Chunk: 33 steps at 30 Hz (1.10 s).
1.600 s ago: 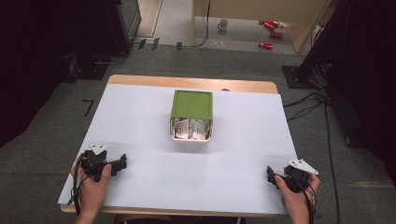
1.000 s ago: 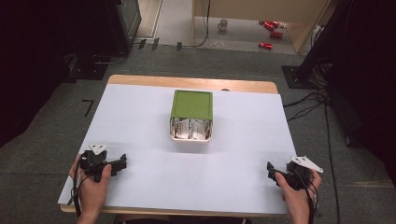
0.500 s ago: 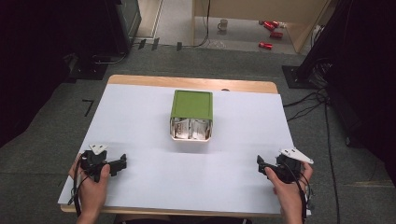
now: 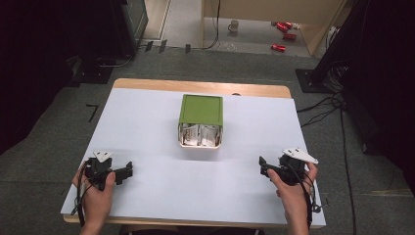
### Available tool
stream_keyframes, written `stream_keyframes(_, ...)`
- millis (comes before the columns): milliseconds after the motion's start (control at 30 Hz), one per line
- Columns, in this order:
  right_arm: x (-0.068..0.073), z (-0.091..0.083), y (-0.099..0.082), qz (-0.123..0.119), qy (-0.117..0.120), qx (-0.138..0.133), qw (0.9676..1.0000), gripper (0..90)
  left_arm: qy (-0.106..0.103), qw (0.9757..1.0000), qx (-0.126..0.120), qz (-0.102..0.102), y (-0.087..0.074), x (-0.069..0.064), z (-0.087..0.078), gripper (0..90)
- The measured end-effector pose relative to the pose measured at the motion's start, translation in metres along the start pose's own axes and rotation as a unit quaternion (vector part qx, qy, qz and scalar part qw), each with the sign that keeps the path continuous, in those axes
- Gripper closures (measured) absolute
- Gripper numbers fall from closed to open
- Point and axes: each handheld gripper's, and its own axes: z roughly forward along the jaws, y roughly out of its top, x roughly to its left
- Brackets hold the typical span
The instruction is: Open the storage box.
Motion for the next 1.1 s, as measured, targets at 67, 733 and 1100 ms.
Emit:
stream_keyframes(67, 0.003, 0.001, 0.002, -0.001, 0.003, -0.001, 1.0000, 9.7, 0.000, 1.0000, 0.000, 0.000, 0.000, 0.000, 0.000, 0.0)
stream_keyframes(733, 0.057, 0.020, 0.030, -0.011, 0.053, -0.021, 0.9983, 9.8, 0.000, 1.0000, 0.001, -0.001, 0.000, 0.000, 0.000, 0.0)
stream_keyframes(1100, 0.082, 0.029, 0.041, -0.025, 0.069, -0.021, 0.9971, 10.0, 0.000, 1.0000, 0.002, 0.001, 0.000, 0.000, 0.000, 0.0)
